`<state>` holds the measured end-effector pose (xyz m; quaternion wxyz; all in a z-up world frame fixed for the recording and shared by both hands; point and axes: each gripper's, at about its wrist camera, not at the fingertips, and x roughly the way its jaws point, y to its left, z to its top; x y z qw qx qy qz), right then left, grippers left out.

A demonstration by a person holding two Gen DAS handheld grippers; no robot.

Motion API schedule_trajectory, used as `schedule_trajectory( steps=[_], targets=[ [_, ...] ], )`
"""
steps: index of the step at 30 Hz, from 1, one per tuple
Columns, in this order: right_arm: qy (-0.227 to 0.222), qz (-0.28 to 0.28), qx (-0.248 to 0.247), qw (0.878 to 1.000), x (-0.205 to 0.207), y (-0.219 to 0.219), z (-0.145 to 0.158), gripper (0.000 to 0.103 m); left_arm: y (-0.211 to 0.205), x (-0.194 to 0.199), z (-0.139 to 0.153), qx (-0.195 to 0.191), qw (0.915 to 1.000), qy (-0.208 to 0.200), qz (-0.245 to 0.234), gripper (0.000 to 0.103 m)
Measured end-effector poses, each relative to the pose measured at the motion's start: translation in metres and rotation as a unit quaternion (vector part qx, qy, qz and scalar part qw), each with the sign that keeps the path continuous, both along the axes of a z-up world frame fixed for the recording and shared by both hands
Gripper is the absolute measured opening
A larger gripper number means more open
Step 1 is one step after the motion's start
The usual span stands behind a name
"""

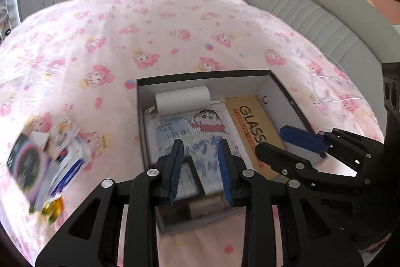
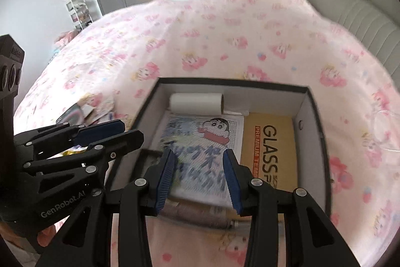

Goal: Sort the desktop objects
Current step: 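Withdraw the left tool from the shoebox and move toward the item pile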

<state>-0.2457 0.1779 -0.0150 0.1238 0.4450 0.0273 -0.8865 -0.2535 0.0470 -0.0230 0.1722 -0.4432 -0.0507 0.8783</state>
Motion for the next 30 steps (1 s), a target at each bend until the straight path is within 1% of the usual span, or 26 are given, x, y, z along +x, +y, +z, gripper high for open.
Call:
schedule_trajectory(
  steps=[3,7,14,16,19,22,30],
  targets=[
    [0.021,-0.001,-0.001,1.000,0.037,-0.008,0.019,0.037,-0.012,0.039,0.016,0.003,0.9998,0.017,0.011,0.028],
    [0.027,0.006,-0.025,0.999,0.081,-0.020,0.036,0.037,-0.030,0.086,0.031,0.006,0.9992,0.033,0.021,0.028],
    [0.039,0.023,-0.027,0.999,0.141,-0.048,0.049,0.037,-0.059,0.150,0.042,0.010,0.9978,0.044,0.048,0.028],
    [0.038,0.024,-0.034,0.998,0.152,-0.054,0.050,0.037,-0.066,0.164,0.044,0.011,0.9977,0.046,0.048,0.028],
    [0.036,0.026,-0.043,0.998,0.168,-0.064,0.052,0.037,-0.076,0.183,0.046,0.002,0.9974,0.051,0.050,0.028],
    [0.037,0.028,-0.052,0.998,0.178,-0.077,0.052,0.037,-0.092,0.199,0.049,-0.003,0.9963,0.055,0.066,0.028],
    [0.038,0.086,-0.062,0.994,0.201,-0.137,0.055,0.037,-0.148,0.236,0.049,-0.006,0.9911,0.059,0.119,0.028]
  ],
)
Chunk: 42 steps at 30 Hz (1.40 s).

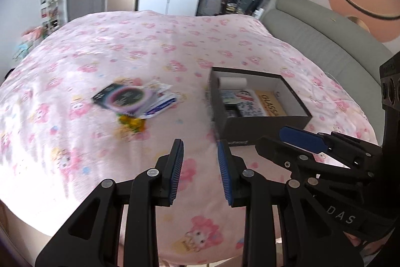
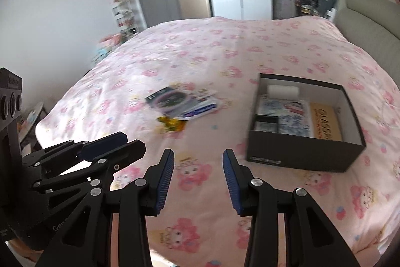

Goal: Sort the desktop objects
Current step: 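Withdraw the left tool from the shoebox and move toward the item pile, then reach the left tool toward the white packet under the purple box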

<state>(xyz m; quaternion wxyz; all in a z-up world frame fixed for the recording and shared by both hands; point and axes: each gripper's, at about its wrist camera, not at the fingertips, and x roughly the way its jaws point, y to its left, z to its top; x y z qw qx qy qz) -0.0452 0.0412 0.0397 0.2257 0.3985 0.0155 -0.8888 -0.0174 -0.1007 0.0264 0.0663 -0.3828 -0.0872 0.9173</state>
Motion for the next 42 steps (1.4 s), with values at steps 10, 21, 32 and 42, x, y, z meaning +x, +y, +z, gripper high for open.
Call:
schedule_trajectory(
  steps=[10,21,32,42],
  targets=[
    [-0.017,0.033,-0.008,0.999,0.000,-0.038,-0.014,0.037,-0.040,0.012,-0.015,0.006,0.9989,-0.009,0.046,0.028],
    [-0.050,0.034,-0.001,0.998,-0.039,-0.061,-0.044,0.037,-0.065,-0.030,-0.053,0.045,0.9966,-0.038,0.058,0.028],
    [-0.080,0.009,-0.008,0.997,-0.118,-0.063,-0.087,0.037,-0.075,-0.114,-0.111,0.115,0.9894,-0.065,0.060,0.025],
    [-0.115,-0.010,0.024,0.993,-0.199,-0.081,-0.137,0.037,-0.091,-0.192,-0.168,0.118,0.9846,-0.101,0.081,0.025]
  ],
)
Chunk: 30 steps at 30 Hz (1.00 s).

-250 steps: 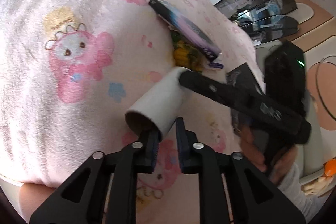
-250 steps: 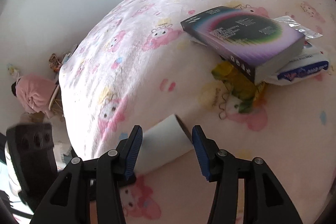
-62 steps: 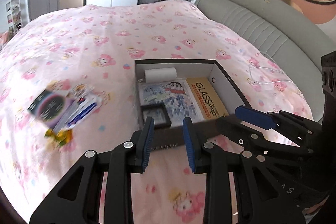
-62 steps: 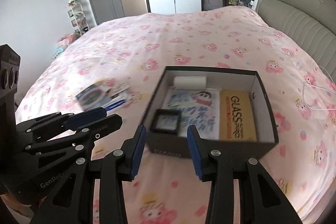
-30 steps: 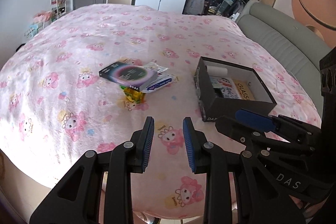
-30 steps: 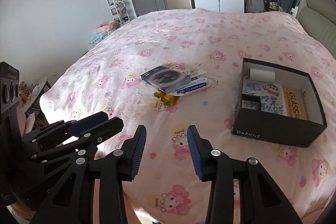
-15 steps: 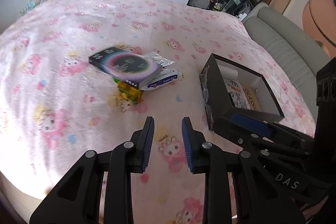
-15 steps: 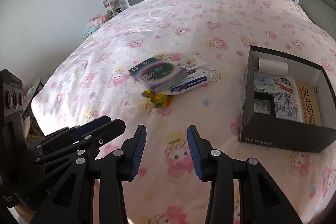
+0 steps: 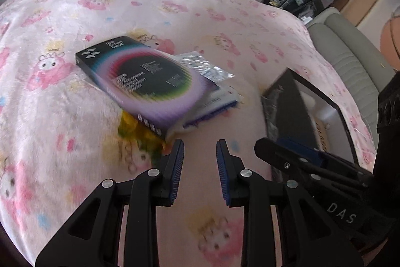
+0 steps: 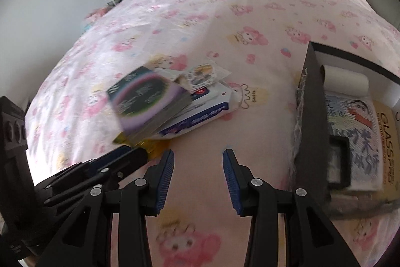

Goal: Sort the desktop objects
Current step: 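Reach the left tool toward the white packet under the purple box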

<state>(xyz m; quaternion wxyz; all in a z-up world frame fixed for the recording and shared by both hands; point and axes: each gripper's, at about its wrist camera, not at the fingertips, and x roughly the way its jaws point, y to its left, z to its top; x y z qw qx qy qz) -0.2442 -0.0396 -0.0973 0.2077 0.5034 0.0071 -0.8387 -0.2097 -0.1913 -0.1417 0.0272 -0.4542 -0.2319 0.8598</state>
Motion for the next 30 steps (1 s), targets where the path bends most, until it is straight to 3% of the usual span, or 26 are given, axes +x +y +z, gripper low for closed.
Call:
schedule_trajectory(
  steps=[4,9,11,12,14,19,23,25,30],
  targets=[
    [-0.017,-0.025,0.004,1.000,-0.032,-0.005,-0.021,0.037,-0.005,-0.017,-0.015,0.006,0.9999,-0.012,0.008,0.025],
    [-0.025,-0.051,0.007,0.998,-0.053,-0.005,-0.036,0.040,-0.007,-0.018,-0.012,-0.030,0.9986,0.000,0.044,0.026],
    [-0.026,-0.065,0.010,0.997,-0.059,-0.002,-0.038,0.040,-0.012,-0.018,-0.013,-0.034,0.9978,-0.003,0.057,0.034],
    [-0.024,-0.073,0.010,0.997,-0.061,-0.001,-0.039,0.041,-0.015,-0.019,-0.017,-0.021,0.9982,-0.004,0.056,0.041],
    [-0.023,-0.090,0.011,0.996,-0.066,0.003,-0.041,0.048,-0.018,-0.024,-0.024,0.001,0.9985,-0.012,0.053,0.045],
    [-0.029,-0.113,-0.006,0.993,-0.086,0.004,-0.057,0.049,-0.016,-0.038,-0.027,-0.017,0.9980,-0.011,0.060,0.046],
    [-0.023,-0.088,0.001,0.996,-0.092,-0.006,-0.061,0.047,-0.016,-0.042,-0.027,-0.025,0.9976,-0.014,0.064,0.046],
    [-0.025,-0.069,-0.010,0.997,-0.089,-0.009,-0.059,0.036,-0.015,-0.039,-0.027,-0.019,0.9978,-0.014,0.062,0.043],
    [-0.032,-0.044,-0.021,0.998,-0.076,-0.011,-0.052,0.028,-0.021,-0.027,-0.032,0.023,0.9978,-0.021,0.058,0.025]
  ],
)
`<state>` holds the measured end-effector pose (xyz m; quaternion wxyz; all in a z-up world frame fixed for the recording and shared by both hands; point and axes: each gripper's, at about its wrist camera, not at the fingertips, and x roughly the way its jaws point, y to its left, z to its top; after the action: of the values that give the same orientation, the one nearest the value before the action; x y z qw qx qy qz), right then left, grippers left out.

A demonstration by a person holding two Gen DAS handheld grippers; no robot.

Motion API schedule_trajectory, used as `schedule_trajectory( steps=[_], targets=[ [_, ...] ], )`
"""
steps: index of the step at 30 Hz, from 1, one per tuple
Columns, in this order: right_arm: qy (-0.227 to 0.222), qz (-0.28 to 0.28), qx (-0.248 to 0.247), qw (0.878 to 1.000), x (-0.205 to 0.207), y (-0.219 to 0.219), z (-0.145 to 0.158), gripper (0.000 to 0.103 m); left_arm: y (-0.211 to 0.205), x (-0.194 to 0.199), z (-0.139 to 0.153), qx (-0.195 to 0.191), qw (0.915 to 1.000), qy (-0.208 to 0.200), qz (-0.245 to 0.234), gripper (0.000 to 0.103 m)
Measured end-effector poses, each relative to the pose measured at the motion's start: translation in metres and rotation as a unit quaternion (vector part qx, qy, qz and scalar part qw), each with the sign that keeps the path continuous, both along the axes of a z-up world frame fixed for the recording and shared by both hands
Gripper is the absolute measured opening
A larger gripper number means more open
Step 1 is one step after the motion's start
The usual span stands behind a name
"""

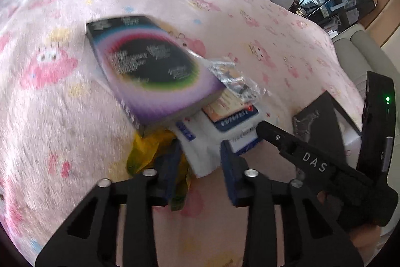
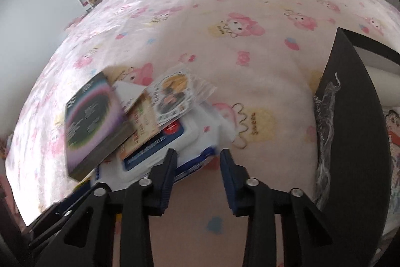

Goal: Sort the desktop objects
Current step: 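Reach the left tool toward the white packet under the purple box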

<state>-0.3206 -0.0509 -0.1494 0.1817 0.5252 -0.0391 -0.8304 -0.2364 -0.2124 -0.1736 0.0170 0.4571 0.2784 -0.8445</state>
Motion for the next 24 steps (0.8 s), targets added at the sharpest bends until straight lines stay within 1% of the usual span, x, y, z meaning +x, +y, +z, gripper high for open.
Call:
schedule_trajectory(
  steps=[1,3,5,6,7,10,11,13,14,16,17,18,20,21,22,24],
  targets=[
    [-0.004,0.003,-0.007,1.000,0.002,0.001,0.002,0.028,-0.003,0.006,-0.001,0.015,0.9999,0.003,0.002,0.025],
    [0.002,-0.012,-0.002,1.000,0.006,0.002,0.005,0.028,-0.006,0.011,-0.004,0.034,0.9994,0.004,0.012,0.025],
    [0.012,-0.048,0.014,0.999,0.003,0.008,0.005,0.038,-0.009,0.011,-0.007,0.051,0.9985,0.000,0.020,0.027],
    [0.013,-0.066,0.016,0.998,0.001,0.012,0.004,0.048,-0.008,0.010,-0.007,0.050,0.9986,-0.002,0.019,0.028],
    [0.014,-0.084,0.018,0.996,-0.001,0.016,0.002,0.051,-0.007,0.008,-0.008,0.045,0.9988,-0.003,0.018,0.030],
    [-0.012,-0.083,-0.003,0.996,-0.013,0.016,-0.011,0.054,-0.003,0.001,-0.009,0.031,0.9995,0.002,0.012,0.032],
    [-0.020,-0.082,0.000,0.996,-0.018,0.013,-0.017,0.055,-0.003,-0.001,-0.009,0.029,0.9995,0.005,0.010,0.031],
    [-0.014,-0.083,-0.001,0.996,-0.020,0.012,-0.018,0.054,0.000,-0.004,-0.008,0.028,0.9995,0.012,0.001,0.028],
    [-0.012,-0.076,-0.008,0.997,-0.019,0.011,-0.016,0.053,0.002,-0.004,-0.009,0.031,0.9994,0.014,-0.004,0.024],
    [-0.007,-0.061,-0.022,0.998,-0.018,0.008,-0.013,0.031,0.005,-0.003,-0.010,0.029,0.9995,0.013,-0.007,0.021],
    [-0.006,-0.050,-0.018,0.999,-0.014,0.004,-0.011,0.031,0.006,-0.002,-0.009,0.027,0.9995,0.014,-0.007,0.017],
    [-0.005,-0.039,-0.012,0.999,-0.011,0.000,-0.010,0.031,0.007,0.000,-0.008,0.023,0.9996,0.014,-0.007,0.015],
    [0.004,-0.028,-0.007,1.000,-0.004,-0.003,-0.005,0.027,0.009,0.004,-0.005,0.016,0.9997,0.016,-0.008,0.013],
    [0.002,-0.022,-0.016,1.000,-0.001,-0.003,-0.002,0.017,0.010,0.008,-0.002,0.012,0.9997,0.018,-0.007,0.011],
    [-0.001,-0.017,-0.026,1.000,0.001,-0.003,0.001,0.016,0.011,0.012,0.002,0.007,0.9997,0.021,-0.006,0.010],
    [0.010,0.000,-0.027,1.000,0.013,-0.005,0.011,0.015,0.012,0.021,0.010,0.001,0.9996,0.027,-0.002,0.009]
  ],
)
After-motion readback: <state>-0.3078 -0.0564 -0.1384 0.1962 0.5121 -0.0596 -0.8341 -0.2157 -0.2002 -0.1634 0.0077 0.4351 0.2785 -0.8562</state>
